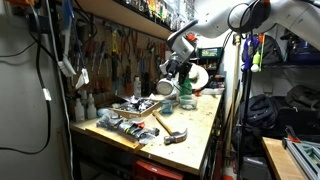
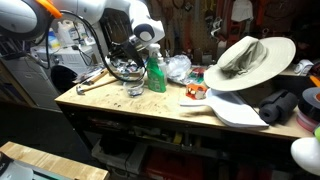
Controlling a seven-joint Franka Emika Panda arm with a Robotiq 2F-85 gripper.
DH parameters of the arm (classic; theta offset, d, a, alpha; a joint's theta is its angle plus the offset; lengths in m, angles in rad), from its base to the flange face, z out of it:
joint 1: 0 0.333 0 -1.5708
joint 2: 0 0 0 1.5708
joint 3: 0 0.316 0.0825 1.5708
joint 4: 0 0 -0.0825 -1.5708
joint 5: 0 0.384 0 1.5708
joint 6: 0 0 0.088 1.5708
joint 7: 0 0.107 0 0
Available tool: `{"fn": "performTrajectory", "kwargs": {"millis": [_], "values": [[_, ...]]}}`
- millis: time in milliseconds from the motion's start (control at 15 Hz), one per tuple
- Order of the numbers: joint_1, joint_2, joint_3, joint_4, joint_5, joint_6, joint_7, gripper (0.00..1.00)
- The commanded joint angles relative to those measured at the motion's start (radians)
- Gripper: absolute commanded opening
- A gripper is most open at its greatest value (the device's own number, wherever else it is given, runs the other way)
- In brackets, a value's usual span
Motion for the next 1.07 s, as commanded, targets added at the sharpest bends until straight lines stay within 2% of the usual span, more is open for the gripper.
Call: {"fn": "performTrajectory", "kwargs": {"millis": [0, 1000], "values": [[-0.037, 0.087, 0.032, 0.127, -0.005, -0.07, 0.066, 0.01], [-0.135, 0.245, 0.135, 0.371, 0.103, -0.216, 0.223, 0.01]]}}
